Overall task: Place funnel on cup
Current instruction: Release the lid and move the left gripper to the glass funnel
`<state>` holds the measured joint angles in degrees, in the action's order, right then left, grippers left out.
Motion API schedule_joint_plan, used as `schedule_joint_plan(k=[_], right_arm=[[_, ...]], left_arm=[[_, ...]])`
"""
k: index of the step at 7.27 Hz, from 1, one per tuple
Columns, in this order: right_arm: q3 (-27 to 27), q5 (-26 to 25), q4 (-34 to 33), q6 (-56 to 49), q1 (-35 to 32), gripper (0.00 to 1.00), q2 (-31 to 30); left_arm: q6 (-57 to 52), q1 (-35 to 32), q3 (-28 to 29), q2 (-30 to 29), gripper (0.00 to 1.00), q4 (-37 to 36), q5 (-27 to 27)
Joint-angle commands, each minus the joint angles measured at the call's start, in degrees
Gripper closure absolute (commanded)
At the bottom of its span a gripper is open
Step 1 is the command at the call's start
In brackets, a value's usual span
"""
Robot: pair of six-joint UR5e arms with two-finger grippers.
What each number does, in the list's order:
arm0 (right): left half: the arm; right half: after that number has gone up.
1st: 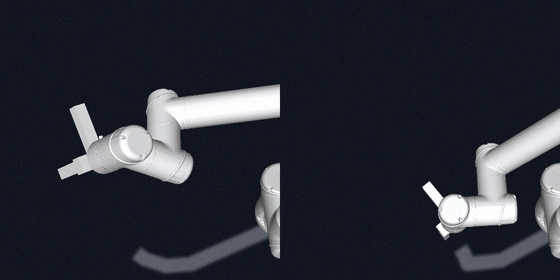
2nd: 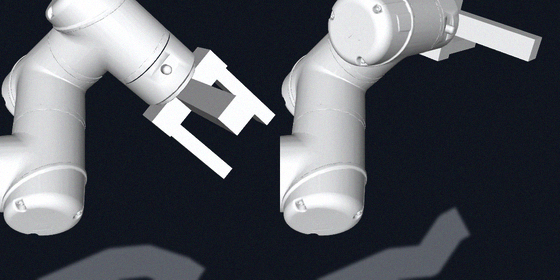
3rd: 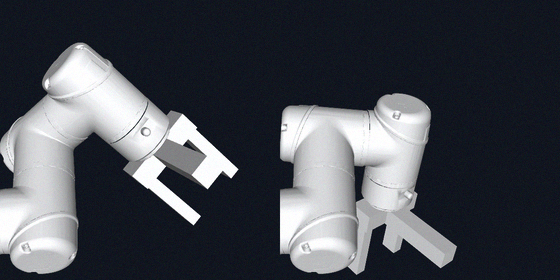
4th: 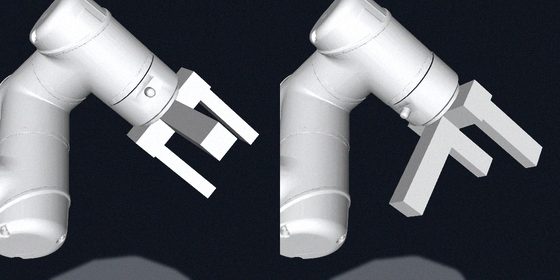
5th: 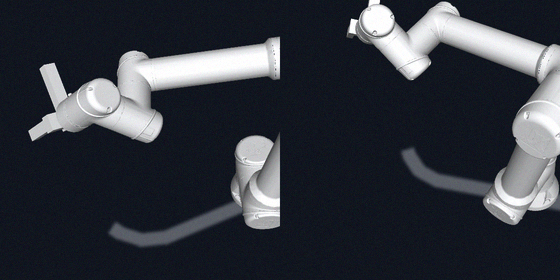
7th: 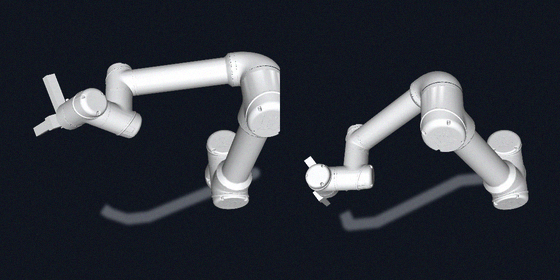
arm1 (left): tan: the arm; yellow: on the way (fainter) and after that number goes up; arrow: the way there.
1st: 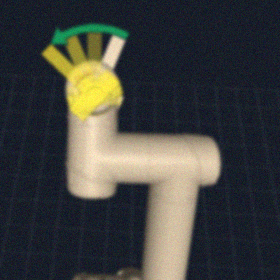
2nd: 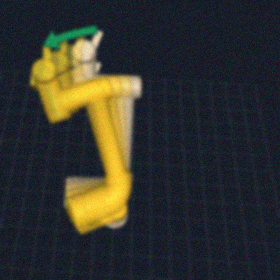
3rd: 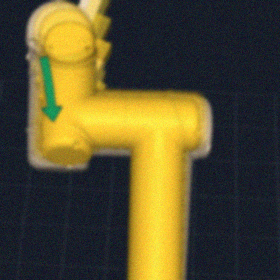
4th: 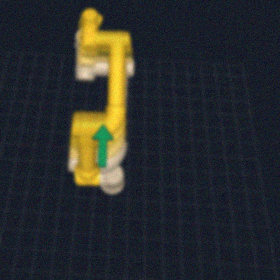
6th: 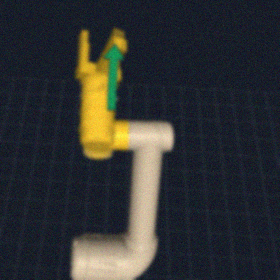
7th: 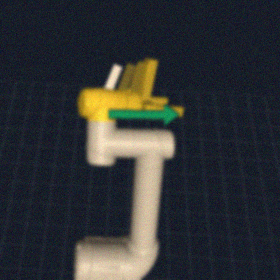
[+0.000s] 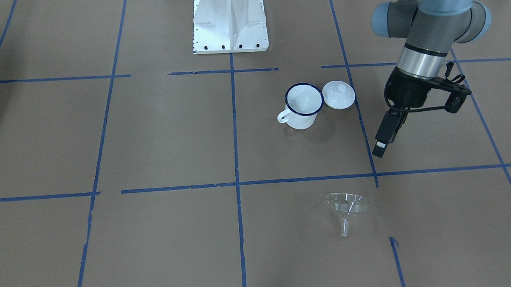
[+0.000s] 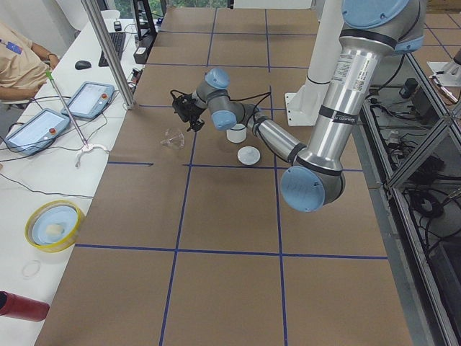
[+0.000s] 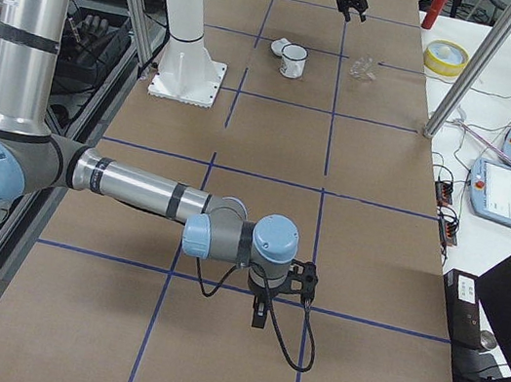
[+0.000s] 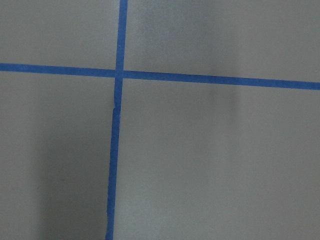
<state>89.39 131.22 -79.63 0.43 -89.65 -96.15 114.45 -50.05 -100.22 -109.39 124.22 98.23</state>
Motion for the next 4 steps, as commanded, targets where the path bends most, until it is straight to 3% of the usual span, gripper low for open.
schedule_joint_plan(k=[1,3,4], right_arm=[[0.0,0.0,0.0,0.01,0.0,0.0,0.0],[0.0,0.0,0.0,-0.08,0.0,0.0,0.0],[0.0,0.0,0.0,-0.08,0.0,0.0,0.0]], left_arm=[[11.72,1.0,10.18,-2.67,0.0,9.85,-3.39],[13.78,1.79,15.91,-5.55,0.0,12.45,-3.48],[14.48,2.32,15.67,-5.57,0.02,12.36,-3.4]])
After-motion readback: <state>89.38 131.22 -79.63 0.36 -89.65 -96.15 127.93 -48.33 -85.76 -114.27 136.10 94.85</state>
